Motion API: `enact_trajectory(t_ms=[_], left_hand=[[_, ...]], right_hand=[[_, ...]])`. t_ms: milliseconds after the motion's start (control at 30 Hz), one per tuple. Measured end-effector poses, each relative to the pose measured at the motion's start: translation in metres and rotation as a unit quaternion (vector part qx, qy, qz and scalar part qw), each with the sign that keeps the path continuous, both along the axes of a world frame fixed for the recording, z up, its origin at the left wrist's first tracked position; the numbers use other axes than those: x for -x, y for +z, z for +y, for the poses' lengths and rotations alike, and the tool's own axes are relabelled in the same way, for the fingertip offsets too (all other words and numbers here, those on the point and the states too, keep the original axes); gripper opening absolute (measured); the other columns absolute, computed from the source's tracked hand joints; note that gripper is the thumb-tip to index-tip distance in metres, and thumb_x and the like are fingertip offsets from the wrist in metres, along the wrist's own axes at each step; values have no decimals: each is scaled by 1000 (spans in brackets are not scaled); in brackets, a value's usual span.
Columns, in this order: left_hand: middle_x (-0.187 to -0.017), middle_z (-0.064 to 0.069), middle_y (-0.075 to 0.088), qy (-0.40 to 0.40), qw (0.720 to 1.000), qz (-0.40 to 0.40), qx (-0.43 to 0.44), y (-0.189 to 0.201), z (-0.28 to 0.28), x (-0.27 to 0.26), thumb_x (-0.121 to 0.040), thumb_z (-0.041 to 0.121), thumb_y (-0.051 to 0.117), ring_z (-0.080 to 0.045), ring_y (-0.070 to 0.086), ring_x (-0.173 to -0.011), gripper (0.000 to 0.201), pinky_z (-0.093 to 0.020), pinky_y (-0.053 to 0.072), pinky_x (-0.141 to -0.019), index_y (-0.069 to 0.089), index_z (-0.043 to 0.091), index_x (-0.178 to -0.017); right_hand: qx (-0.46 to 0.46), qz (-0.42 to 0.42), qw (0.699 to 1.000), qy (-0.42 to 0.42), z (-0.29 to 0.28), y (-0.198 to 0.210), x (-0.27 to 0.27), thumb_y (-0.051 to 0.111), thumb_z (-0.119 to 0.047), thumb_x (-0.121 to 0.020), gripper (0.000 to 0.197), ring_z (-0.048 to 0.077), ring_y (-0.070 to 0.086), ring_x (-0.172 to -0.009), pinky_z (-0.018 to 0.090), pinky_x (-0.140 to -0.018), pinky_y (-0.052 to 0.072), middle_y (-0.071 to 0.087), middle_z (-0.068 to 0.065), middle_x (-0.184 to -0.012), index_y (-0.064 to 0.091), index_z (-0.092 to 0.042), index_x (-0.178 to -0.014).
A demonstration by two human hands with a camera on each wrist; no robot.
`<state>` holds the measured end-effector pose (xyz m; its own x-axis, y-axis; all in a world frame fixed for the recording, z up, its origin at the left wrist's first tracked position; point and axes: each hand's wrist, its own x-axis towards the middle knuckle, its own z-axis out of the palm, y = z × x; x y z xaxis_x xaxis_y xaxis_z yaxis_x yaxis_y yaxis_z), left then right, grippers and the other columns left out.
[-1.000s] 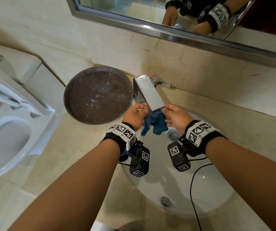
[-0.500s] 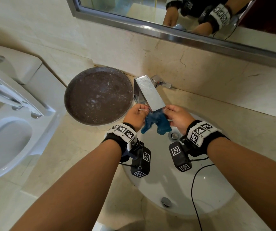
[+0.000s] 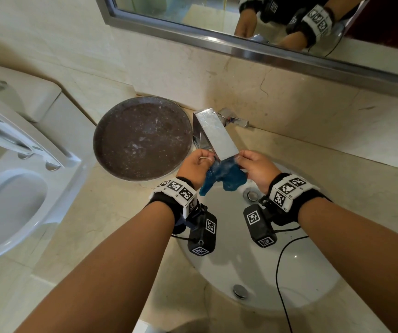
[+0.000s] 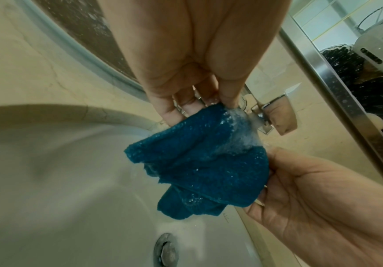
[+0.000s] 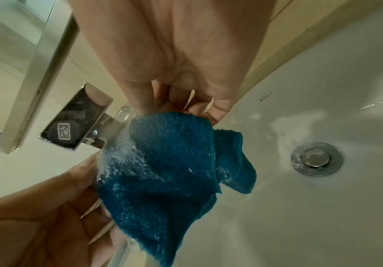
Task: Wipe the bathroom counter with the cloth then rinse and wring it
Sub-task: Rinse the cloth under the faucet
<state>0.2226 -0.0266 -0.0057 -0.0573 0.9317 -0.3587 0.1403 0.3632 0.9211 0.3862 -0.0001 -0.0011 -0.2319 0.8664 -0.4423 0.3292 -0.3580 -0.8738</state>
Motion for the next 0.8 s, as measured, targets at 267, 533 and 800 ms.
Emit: enact_trajectory(t_ms=[267,533,800], left_hand=[[-78,4,56,-4,1000,20,-18,1,-1,0,-97,9,43,-8,51,-70,24,-19,43,-63,54,22,-79],[-77,4,55,-4,1000,21,-19,-1,0,3,-97,9,44,-9,50,-71,17,-21,42,-65,56,16,-87],[-81,1,59,13,1000,-4,12,-6,0,8,-95,11,48,-18,56,-82,22,-34,49,-79,57,24,-79]], right_hand=[[2,-4,1000,-3,2,0,-2,44,-17,-97,23,27,58,-99,48,-96,48,63,2,-92,59,-28,-85],[19,9,1000,-10,2,-1,1,42,-15,-98,15,23,57,-105,35,-91,47,60,8,-108,57,-17,-102],[52,58,996,-30,2,-1,3,45,-15,-97,17,19,62,-94,29,-80,51,65,3,-98,60,-19,-92]])
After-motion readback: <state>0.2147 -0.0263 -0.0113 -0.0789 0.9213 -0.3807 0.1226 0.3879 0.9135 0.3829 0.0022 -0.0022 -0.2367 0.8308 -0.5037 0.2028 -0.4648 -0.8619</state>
